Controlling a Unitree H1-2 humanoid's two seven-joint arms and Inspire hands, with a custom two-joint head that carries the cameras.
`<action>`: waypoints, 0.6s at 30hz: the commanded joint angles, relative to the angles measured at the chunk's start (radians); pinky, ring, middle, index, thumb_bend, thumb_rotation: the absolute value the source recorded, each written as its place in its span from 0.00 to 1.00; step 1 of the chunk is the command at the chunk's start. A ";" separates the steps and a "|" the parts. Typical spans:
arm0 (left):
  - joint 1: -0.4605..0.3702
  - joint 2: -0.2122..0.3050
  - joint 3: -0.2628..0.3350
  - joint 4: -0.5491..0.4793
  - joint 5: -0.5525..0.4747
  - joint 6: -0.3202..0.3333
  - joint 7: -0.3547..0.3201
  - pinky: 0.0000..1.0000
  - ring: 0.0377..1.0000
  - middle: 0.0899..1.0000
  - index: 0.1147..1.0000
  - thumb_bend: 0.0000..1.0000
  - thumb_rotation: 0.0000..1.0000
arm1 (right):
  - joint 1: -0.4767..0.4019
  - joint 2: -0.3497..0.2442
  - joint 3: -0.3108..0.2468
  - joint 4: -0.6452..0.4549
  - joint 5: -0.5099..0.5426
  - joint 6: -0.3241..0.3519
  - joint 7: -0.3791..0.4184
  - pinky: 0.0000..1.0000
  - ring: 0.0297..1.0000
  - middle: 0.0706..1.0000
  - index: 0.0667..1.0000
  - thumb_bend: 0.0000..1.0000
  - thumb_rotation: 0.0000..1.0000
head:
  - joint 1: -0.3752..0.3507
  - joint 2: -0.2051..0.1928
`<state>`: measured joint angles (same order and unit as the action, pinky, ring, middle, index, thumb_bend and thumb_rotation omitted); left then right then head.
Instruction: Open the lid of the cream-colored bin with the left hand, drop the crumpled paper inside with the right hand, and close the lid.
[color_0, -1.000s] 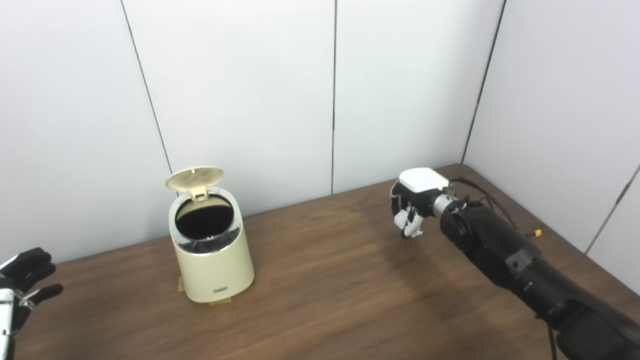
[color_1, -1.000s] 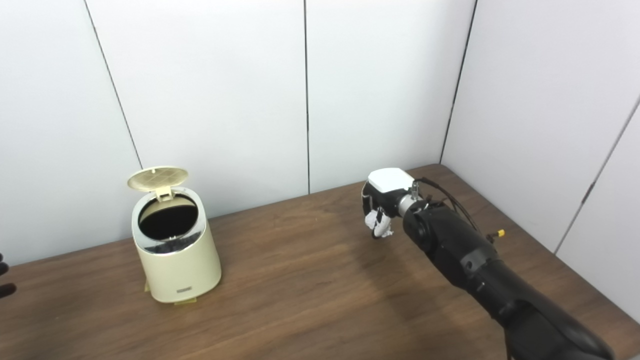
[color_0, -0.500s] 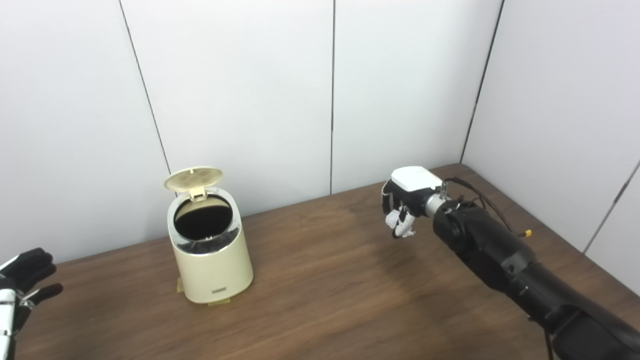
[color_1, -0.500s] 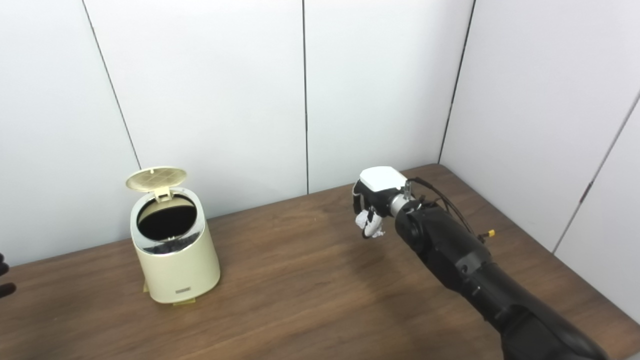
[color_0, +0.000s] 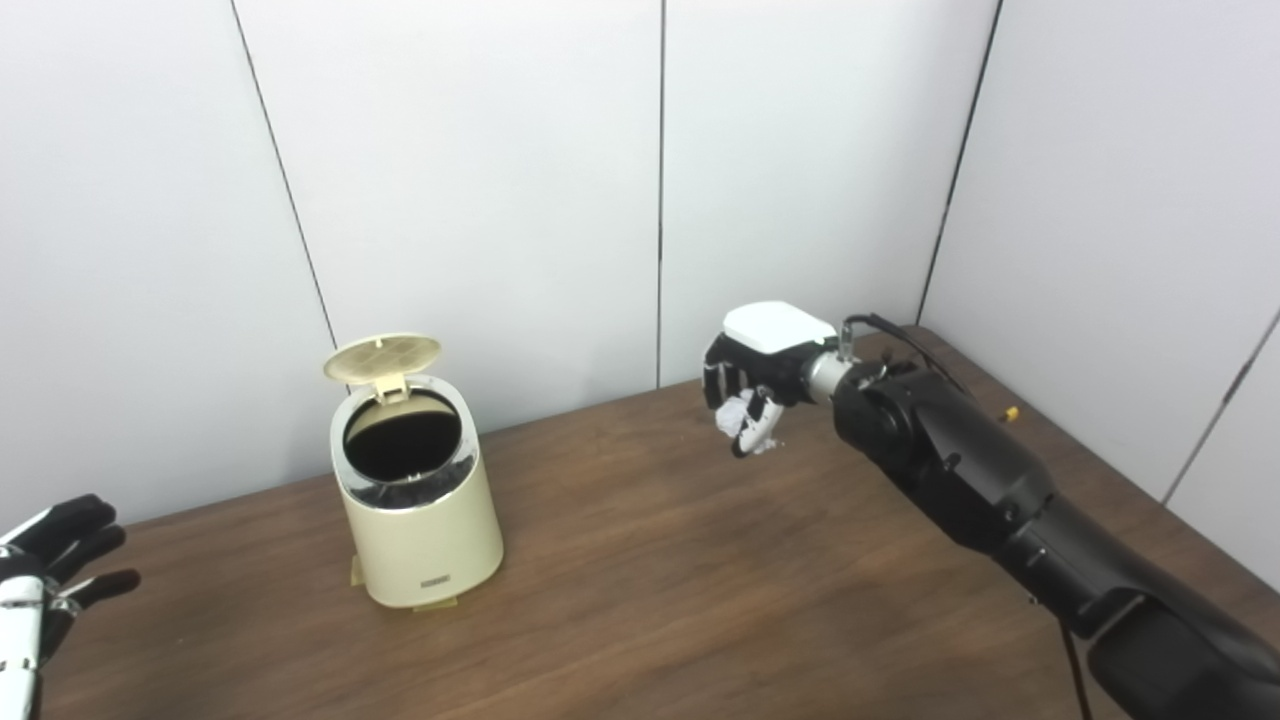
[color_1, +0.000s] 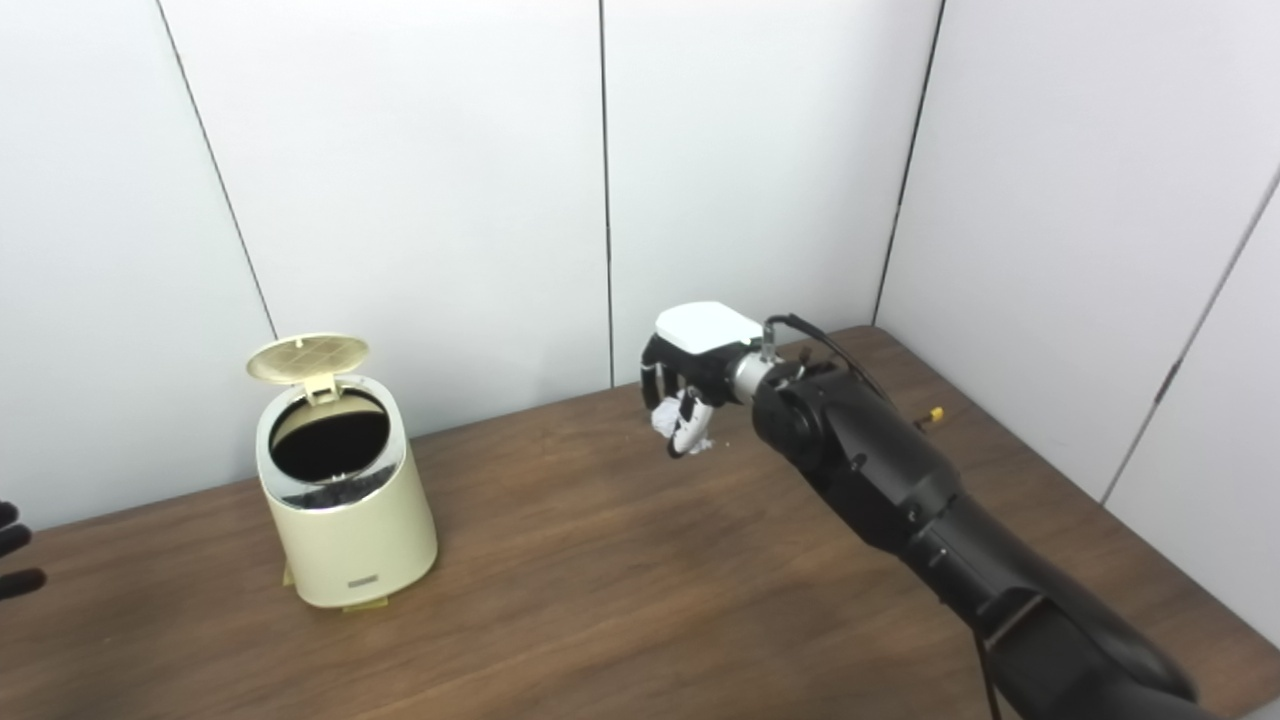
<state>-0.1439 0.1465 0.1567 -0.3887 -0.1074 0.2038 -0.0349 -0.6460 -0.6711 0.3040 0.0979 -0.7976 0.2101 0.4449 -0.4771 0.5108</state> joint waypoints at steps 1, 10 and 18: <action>-0.029 -0.003 -0.004 -0.020 0.010 -0.042 0.010 0.68 0.78 0.77 0.73 0.04 0.69 | -0.077 -0.008 -0.007 -0.056 -0.032 0.030 0.028 0.26 0.35 0.40 0.49 0.52 0.00 | 0.008 -0.001; -0.026 -0.046 -0.023 -0.029 0.018 -0.047 0.031 0.76 0.81 0.78 0.74 0.01 0.69 | -0.169 0.050 0.046 -0.172 -0.090 0.048 0.192 0.24 0.35 0.40 0.50 0.51 0.00 | 0.064 0.001; -0.026 -0.082 -0.045 -0.036 0.064 -0.052 0.058 0.89 0.86 0.81 0.78 0.00 0.76 | -0.216 0.115 0.048 -0.246 -0.073 0.027 0.265 0.28 0.37 0.42 0.49 0.52 0.00 | 0.139 0.009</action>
<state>-0.1433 0.0706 0.1193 -0.3919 -0.0623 0.2022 0.0127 -0.7932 -0.5566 0.3669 -0.1125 -0.8604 0.2338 0.7148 -0.3376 0.5185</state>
